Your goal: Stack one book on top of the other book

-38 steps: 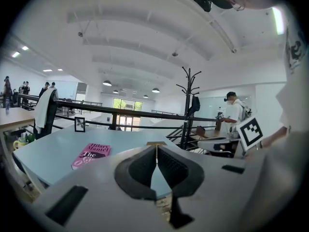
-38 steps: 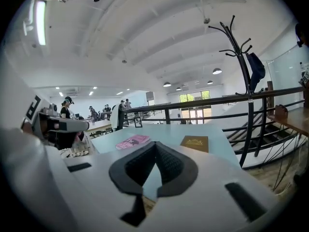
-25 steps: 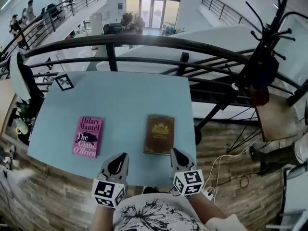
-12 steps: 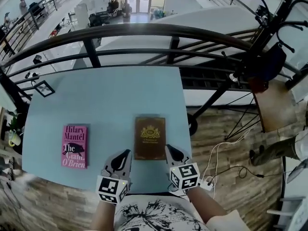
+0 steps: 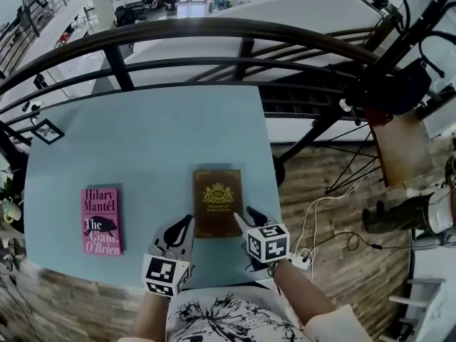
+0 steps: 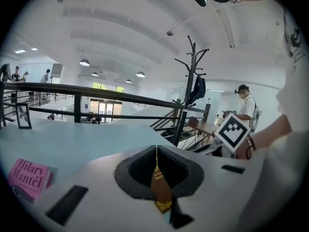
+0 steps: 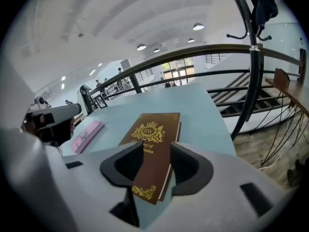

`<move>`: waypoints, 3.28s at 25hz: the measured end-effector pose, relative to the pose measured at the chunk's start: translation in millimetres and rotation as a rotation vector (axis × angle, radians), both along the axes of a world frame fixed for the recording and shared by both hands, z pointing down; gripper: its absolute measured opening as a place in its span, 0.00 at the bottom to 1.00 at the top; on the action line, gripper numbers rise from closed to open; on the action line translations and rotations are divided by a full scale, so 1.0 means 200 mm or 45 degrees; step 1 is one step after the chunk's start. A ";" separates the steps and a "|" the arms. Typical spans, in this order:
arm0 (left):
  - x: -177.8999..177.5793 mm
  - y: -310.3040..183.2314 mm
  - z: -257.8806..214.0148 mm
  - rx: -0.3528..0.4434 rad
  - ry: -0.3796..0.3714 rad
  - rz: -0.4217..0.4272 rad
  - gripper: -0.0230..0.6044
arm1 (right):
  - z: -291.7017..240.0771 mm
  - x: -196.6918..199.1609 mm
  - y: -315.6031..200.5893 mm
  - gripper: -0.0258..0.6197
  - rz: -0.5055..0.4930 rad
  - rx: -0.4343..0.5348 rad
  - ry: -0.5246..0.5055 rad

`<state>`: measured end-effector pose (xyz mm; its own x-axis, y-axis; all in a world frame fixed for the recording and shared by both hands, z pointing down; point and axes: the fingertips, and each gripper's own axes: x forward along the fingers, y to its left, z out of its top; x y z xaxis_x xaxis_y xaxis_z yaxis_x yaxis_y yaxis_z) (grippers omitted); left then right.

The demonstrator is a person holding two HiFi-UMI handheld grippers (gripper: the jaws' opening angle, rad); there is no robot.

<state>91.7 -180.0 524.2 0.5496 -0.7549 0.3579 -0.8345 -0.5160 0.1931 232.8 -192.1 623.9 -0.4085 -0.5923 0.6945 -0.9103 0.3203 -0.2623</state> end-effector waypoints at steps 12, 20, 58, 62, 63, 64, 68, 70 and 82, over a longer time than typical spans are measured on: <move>-0.01 -0.08 0.18 -0.102 -0.027 -0.007 0.06 | 0.22 -0.05 -0.15 0.43 0.023 -0.174 -0.127; -0.01 -0.12 0.29 -0.161 -0.038 -0.006 0.06 | 0.30 -0.07 -0.16 0.40 0.048 -0.236 -0.142; 0.09 -0.04 0.77 -0.864 0.128 0.051 0.38 | 0.21 -0.11 -0.10 0.39 0.099 -0.087 -0.096; 0.02 -0.01 0.72 -0.847 0.145 0.015 0.38 | 0.15 -0.17 -0.07 0.36 0.161 -0.084 -0.114; 0.00 0.00 0.69 -0.837 0.147 0.016 0.38 | 0.13 -0.18 -0.06 0.36 0.174 -0.086 -0.126; -0.03 0.01 0.67 -0.826 0.147 0.018 0.38 | 0.11 -0.21 -0.05 0.36 0.186 -0.088 -0.140; -0.20 0.05 0.59 -0.789 0.119 0.033 0.38 | 0.05 -0.37 0.00 0.35 0.238 -0.074 -0.176; -0.31 0.08 0.55 -0.780 0.100 0.053 0.38 | 0.01 -0.48 0.04 0.35 0.258 -0.054 -0.176; -1.13 0.18 0.40 -0.748 0.093 0.026 0.38 | -0.14 -1.30 0.13 0.35 0.236 -0.019 -0.184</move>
<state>-134.8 -143.2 603.9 0.6009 -0.4305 0.6736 -0.7994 -0.3211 0.5079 -27.9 -165.9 595.7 -0.3894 -0.6566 0.6459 -0.9060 0.1466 -0.3972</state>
